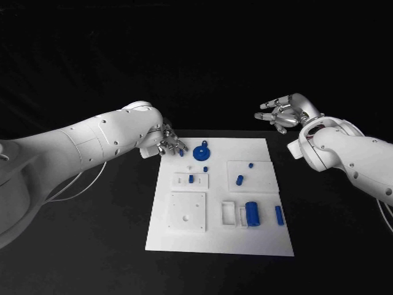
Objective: Assemble the parts on the task board
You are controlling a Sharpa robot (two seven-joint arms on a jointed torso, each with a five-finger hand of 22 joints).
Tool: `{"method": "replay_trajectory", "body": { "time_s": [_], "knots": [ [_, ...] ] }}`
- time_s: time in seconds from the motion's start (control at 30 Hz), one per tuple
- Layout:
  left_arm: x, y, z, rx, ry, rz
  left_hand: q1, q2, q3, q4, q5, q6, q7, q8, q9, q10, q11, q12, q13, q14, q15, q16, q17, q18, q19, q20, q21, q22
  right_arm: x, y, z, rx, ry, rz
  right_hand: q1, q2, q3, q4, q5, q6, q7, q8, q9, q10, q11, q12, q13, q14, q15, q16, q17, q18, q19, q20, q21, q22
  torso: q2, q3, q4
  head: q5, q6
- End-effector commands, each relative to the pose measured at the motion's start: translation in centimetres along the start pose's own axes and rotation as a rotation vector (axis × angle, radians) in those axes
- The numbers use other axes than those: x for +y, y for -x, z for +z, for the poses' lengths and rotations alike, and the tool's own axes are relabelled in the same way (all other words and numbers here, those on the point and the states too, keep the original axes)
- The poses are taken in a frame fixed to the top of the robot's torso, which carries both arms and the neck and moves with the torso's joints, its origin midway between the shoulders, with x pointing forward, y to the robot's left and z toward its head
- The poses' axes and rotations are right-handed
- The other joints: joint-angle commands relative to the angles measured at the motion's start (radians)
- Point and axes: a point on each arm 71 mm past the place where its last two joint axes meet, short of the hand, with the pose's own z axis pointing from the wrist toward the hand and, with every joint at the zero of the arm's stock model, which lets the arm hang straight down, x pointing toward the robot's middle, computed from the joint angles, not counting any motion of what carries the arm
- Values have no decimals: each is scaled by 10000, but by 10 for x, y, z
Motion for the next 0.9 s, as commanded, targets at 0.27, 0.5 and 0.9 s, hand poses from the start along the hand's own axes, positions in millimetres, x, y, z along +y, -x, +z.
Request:
{"method": "replay_trajectory", "body": {
  "time_s": [0.27,0.5,0.9],
  "knots": [
    [-2,-4,-1,384,-140,-126,16,64,4,-189,43,88,-71,-35,1216,440,-66,130,-34,79,-35,77,104,35,-33,-25,79,179,1,-2,1,101,47,17,37,-61,17,58,37,-67,-26,55,15,17,-1,9,-31,41,-55,-36,0,170,554,-63,-55,153,5,7,-14,29,8],
    [0,-4,-1,390,-84,-144,-21,13,-33,-159,10,93,-70,-46,1325,438,-66,151,-36,87,-39,86,120,36,-22,-29,80,179,1,-2,1,101,38,20,37,-61,17,58,37,-67,-26,55,15,17,-1,9,-31,41,-55,-36,0,170,554,-63,-55,153,8,12,-9,26,11],
    [1,-4,-1,432,-32,-128,-237,-289,-215,176,-349,146,-61,-49,1393,445,-71,223,-24,140,-51,149,204,45,27,-43,111,180,1,-2,1,99,39,47,35,-60,3,69,18,-72,-26,56,15,9,1,36,-71,47,-55,-61,9,170,555,-63,-54,123,5,14,-14,23,-3]
  ]
}}
